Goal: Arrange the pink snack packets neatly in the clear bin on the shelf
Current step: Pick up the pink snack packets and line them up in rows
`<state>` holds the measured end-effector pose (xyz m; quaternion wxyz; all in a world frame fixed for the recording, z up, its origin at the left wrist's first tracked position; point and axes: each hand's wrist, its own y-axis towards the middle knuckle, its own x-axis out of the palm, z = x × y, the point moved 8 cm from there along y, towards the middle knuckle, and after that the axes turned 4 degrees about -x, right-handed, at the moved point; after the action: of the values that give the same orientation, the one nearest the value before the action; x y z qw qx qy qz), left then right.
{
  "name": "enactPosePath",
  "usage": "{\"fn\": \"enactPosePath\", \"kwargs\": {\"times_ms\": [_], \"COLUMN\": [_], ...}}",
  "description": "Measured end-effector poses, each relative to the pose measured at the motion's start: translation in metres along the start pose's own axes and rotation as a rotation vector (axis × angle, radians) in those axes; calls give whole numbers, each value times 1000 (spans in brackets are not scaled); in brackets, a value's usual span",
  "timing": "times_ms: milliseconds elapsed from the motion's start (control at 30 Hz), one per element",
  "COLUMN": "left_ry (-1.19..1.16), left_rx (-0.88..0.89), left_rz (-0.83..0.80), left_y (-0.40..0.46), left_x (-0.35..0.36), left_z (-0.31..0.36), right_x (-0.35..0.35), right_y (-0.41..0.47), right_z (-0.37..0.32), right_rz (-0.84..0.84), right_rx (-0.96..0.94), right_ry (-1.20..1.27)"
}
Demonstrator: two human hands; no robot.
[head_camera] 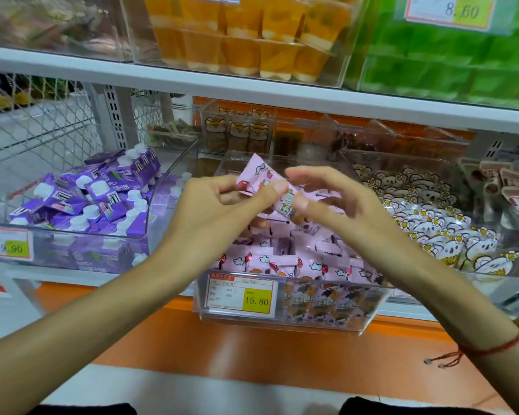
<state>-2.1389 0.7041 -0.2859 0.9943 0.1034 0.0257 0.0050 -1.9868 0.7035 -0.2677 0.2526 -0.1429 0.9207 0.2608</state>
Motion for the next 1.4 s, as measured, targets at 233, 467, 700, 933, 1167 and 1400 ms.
{"fn": "enactPosePath", "kwargs": {"times_ms": [233,467,700,933,1167,1400], "left_ry": [-32,396,1281,1285,1265,1120], "left_rx": [-46,46,368,324,288,317], "left_rz": [0,-161,-251,-292,-299,-185], "left_y": [1,4,-9,-1,3,-2], "left_x": [0,9,15,9,2,4], "left_z": [-6,-17,-18,-20,-22,-13], "right_x": [1,-17,-2,14,24,31], "right_y": [1,3,0,0,-1,0], "right_z": [-6,24,54,27,39,41], "right_rz": [36,231,335,127,-68,-207], "right_rx": [-62,118,259,-49,-34,4], "right_ry": [-36,188,559,4,-473,-490]}}
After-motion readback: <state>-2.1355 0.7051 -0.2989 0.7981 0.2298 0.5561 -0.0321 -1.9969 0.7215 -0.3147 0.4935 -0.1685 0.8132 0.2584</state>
